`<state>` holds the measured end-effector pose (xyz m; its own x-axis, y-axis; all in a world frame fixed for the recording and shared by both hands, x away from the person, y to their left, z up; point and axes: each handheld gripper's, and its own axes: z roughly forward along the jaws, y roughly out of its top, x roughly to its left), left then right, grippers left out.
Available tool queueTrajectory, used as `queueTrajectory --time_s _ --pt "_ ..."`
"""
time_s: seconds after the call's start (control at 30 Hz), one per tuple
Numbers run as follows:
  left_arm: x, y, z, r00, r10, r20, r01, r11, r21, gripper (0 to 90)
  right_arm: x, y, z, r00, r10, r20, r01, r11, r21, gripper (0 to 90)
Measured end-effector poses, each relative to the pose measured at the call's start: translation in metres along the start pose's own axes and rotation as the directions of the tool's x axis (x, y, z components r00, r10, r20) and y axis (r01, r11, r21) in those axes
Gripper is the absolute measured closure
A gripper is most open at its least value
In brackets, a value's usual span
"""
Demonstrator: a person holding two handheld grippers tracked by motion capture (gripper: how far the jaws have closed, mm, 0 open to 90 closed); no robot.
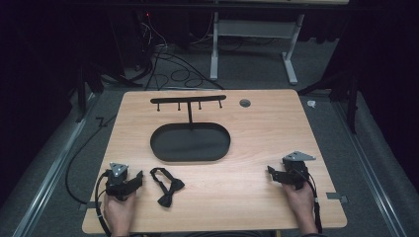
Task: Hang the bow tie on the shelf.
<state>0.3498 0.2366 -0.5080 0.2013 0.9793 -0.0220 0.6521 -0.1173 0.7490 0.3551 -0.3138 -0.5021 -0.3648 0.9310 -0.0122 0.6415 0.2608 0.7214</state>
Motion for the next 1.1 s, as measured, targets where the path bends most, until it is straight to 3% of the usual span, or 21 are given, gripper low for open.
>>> queueTrajectory --time_s 0.63,0.97,1.1 --pt "-0.0002 0.0002 0.0002 0.9999 -0.010 0.003 0.010 1.0000 -0.001 38.8 -0.0003 0.0000 0.0000 1.0000 -0.003 0.000 0.003 1.000 0.000 29.9" --pt "-0.0023 0.0013 -0.0001 0.9998 -0.009 -0.015 0.009 0.9999 0.007 39.7 -0.0004 0.0000 0.0000 1.0000 -0.002 -0.001 0.002 1.000 -0.001 29.9" --pt "-0.0018 0.0020 -0.0017 0.9996 -0.025 0.016 0.025 0.9996 0.015 40.1 -0.0004 0.0000 0.0000 1.0000 -0.003 -0.001 0.003 1.000 -0.001 29.9"
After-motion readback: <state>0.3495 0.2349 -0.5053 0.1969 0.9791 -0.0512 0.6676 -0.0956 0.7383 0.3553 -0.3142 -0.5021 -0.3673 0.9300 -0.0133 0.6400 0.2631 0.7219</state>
